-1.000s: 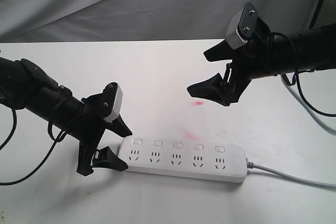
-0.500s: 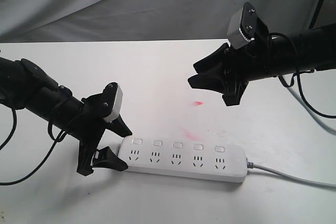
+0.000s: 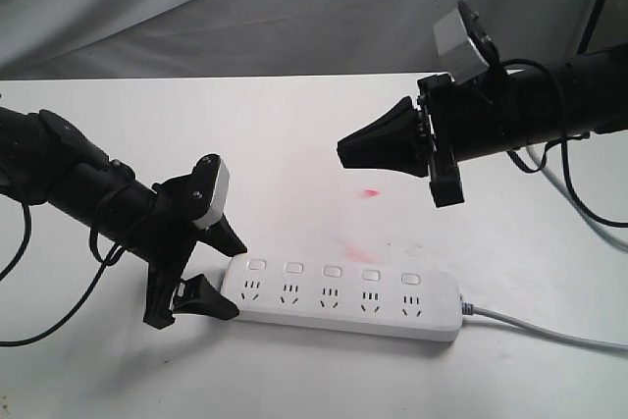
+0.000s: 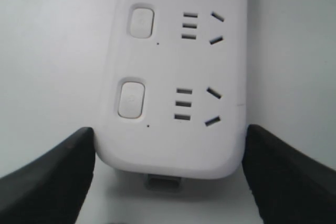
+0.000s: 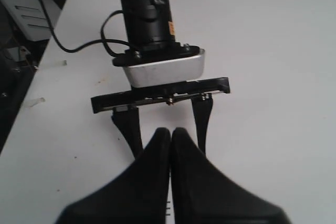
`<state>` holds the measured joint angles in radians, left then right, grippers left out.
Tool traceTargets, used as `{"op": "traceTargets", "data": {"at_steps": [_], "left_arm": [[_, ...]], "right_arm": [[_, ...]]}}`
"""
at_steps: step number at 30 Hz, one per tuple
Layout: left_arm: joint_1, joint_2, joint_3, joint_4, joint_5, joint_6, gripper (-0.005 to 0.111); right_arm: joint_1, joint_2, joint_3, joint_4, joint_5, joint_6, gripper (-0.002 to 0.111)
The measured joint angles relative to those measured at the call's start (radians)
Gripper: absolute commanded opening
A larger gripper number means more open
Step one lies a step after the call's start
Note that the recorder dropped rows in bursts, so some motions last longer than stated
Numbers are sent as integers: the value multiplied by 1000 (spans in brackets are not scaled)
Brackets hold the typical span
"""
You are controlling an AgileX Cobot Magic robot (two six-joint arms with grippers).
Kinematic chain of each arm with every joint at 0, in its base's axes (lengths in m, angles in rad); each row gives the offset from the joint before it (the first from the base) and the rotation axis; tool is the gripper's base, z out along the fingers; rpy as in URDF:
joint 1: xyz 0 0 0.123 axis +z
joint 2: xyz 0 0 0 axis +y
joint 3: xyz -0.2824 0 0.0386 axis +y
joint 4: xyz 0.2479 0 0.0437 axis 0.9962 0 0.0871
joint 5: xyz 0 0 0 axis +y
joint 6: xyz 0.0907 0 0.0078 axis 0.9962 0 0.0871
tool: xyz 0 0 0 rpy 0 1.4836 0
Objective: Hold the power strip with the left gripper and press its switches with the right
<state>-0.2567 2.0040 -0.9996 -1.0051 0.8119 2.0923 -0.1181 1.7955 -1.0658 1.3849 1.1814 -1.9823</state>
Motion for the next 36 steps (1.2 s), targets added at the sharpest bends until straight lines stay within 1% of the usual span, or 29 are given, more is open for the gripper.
{"op": "traceTargets", "data": {"at_steps": [4, 30, 34, 36], "left_arm": [[0, 0, 0, 0, 0, 0, 0], [0, 0, 0, 0, 0, 0, 0], [0, 0, 0, 0, 0, 0, 0], [0, 0, 0, 0, 0, 0, 0]], "right_arm": [[2, 0, 0, -4, 24, 0, 0], [2, 0, 0, -7, 29, 0, 0], [2, -33, 0, -12, 29, 0, 0], [2, -84, 0, -16, 27, 0, 0]]}}
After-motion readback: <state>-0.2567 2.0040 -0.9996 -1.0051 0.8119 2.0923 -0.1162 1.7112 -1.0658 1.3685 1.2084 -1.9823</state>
